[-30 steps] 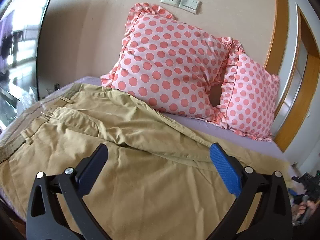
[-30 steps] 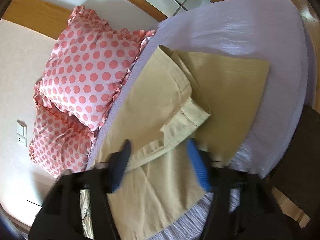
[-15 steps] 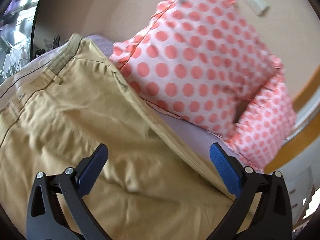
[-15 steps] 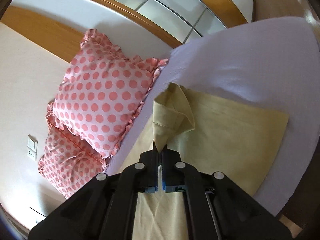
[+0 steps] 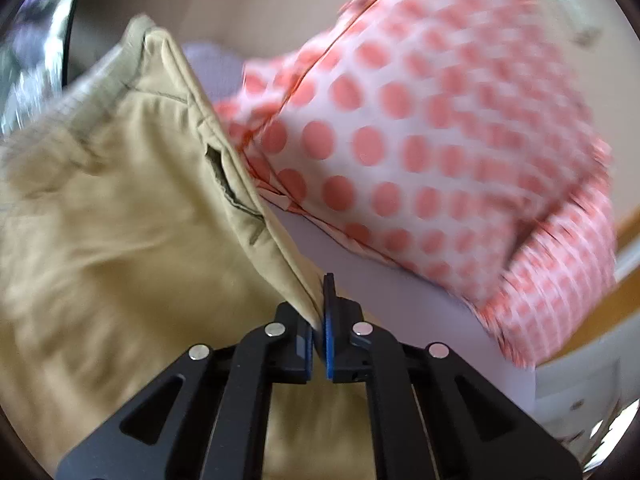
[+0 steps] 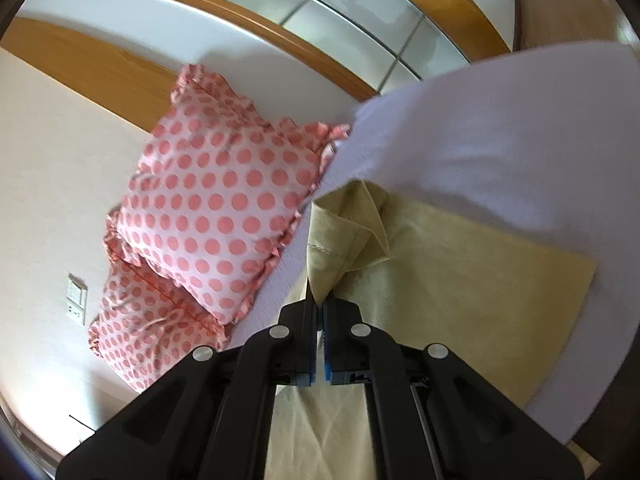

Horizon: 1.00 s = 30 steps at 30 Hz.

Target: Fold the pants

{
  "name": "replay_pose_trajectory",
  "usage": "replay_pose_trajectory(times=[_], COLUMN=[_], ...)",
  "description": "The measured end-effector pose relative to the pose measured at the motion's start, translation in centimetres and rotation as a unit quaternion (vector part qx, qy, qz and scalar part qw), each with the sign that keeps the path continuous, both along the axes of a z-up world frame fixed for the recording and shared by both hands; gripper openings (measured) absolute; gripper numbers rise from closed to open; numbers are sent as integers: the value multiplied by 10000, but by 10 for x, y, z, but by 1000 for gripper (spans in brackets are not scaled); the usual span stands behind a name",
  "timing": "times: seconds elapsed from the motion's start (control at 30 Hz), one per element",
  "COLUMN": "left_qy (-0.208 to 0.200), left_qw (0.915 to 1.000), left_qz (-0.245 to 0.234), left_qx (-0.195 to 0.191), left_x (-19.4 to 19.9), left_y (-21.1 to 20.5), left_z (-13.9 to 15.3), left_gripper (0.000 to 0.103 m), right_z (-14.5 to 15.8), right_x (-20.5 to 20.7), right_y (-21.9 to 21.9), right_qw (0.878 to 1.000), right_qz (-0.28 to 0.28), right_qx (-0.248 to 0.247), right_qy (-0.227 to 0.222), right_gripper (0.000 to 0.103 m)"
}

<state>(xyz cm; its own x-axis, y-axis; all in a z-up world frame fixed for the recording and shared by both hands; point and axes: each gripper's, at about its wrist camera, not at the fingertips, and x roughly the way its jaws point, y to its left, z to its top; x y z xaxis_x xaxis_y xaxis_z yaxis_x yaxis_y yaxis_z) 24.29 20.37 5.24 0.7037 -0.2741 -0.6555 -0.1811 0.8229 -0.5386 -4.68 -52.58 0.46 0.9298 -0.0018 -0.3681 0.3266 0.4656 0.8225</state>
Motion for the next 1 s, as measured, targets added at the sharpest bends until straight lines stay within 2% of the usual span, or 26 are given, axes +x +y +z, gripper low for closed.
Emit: replay_pose_trajectory(times=[0.07,0.13,0.23,0.3,0.43,0.53,0.63,0.67,0.7,0.77,0.83,1.0], left_qy=[-385,-544,-423,-306,-155,-159,-189,-198,-235,-280,-341,-452], left_qw=[9992,9984,9991,9995,9997,9997,9997,9997,9997,9996,9994,9987], left_qz=[-79,-98,-20,64,175,180,119,111,94,72,101,164], left_qx=[50,93,62,35,16,-84,42,58,45,20,-22,-166], left_x=[-62,-118,-189,-220,-256,-266,-265,-265,-266,-269,-274,-287], left_y=[4,7,6,5,5,8,7,7,7,9,13,23], left_z=[18,22,7,-9,-35,-45,-48,-48,-48,-48,-48,-46], left_gripper=[4,4,4,4,4,4,8,8,9,13,18,23], right_z=[6,8,2,-9,-23,-25,-24,-24,-24,-21,-18,-22], right_x=[-11,-23,-38,-44,-49,-54,-56,-58,-61,-71,-76,-72], right_y=[-3,-6,-9,-12,-12,-13,-11,-12,-12,-13,-12,-9], right_qw=[9999,9998,9995,9992,9983,9977,9961,9953,9938,9906,9871,9868], right_qz=[-69,-146,-234,-273,-335,-370,-366,-405,-500,-788,-985,-889], right_qx=[-68,-116,-187,-99,-31,-64,-215,-214,-222,-315,-479,-688], right_qy=[-75,-70,76,259,485,559,768,854,965,1069,1166,1162], right_gripper=[2,2,2,2,2,2,3,14,38,63,63,61])
